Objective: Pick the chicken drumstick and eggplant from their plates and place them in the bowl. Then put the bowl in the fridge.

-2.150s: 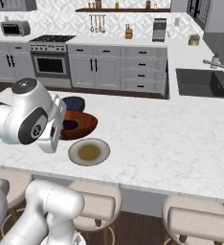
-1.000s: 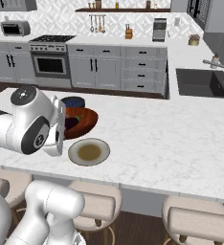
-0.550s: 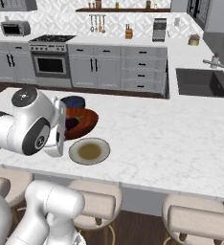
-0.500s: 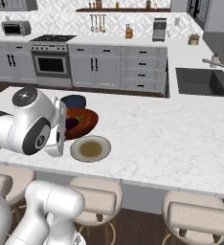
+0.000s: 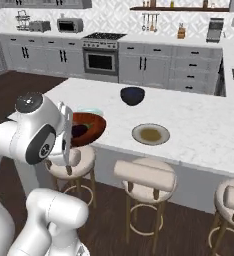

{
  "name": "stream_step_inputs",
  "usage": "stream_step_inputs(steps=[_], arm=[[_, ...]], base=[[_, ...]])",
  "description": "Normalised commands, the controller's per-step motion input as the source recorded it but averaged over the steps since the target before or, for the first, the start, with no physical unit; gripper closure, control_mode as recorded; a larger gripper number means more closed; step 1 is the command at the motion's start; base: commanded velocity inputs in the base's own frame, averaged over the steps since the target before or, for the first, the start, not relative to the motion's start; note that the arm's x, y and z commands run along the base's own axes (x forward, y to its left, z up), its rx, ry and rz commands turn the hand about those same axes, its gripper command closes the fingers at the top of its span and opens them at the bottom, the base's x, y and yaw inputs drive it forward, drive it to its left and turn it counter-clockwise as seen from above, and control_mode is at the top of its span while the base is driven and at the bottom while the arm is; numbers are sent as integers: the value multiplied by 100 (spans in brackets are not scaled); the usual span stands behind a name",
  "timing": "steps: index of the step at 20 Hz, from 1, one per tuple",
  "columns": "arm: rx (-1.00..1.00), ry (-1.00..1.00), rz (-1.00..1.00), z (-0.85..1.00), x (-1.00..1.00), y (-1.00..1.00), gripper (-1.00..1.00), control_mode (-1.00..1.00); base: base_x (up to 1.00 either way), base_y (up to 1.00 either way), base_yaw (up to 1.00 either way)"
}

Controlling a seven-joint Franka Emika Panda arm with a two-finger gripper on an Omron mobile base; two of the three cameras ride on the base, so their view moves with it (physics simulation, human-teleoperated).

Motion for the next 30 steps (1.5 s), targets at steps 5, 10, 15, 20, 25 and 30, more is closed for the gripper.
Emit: stream_step_inputs(steps=[5,10,15,20,25,30], arm=[[0,0,0,0,0,0,100,100],[0,0,0,0,0,0,100,100],[0,0,0,0,0,0,100,100],[0,0,0,0,0,0,100,100],[0,0,0,0,0,0,100,100],[0,0,0,0,0,0,100,100]], base=[[-23,65,93],[57,84,52],[95,100,-21],[94,100,-28],[99,100,-34],[100,100,-44]])
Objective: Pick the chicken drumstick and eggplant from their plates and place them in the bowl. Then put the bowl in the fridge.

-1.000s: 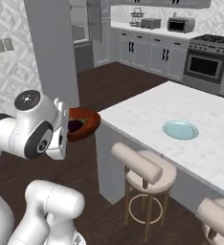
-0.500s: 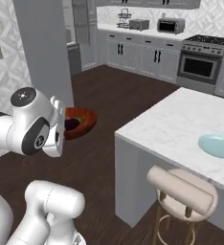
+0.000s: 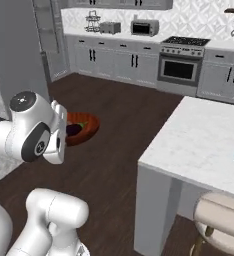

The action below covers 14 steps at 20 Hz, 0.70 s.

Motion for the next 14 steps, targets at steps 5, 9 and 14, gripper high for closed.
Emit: stream_step_inputs(steps=[5,9,14], arm=[[0,0,0,0,0,0,100,100],[0,0,0,0,0,0,100,100],[0,0,0,0,0,0,100,100]], base=[[100,93,-58],[100,97,-52],[100,62,-11]])
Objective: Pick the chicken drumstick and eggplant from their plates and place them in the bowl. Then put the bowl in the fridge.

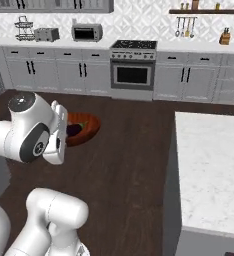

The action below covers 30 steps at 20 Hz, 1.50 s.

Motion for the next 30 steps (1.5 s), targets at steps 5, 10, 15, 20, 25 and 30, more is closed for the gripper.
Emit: stream_step_inputs(steps=[5,10,15,20,25,30], arm=[[0,0,0,0,0,0,100,100],[0,0,0,0,0,0,100,100],[0,0,0,0,0,0,100,100],[0,0,0,0,0,0,100,100],[0,0,0,0,0,0,100,100],[0,0,0,0,0,0,100,100]], base=[[100,14,16],[100,0,43],[100,0,57],[100,-1,59],[100,-7,64],[100,-30,58]])
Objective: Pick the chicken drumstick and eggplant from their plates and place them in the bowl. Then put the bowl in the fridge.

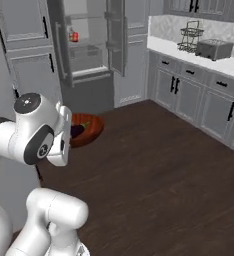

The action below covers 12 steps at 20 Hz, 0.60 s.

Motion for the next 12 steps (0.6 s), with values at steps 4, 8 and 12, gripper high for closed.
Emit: stream_step_inputs(steps=[4,8,12], arm=[[0,0,0,0,0,0,100,100],[0,0,0,0,0,0,100,100],[0,0,0,0,0,0,100,100]], base=[[100,-51,55],[100,-73,50],[100,-70,52]])
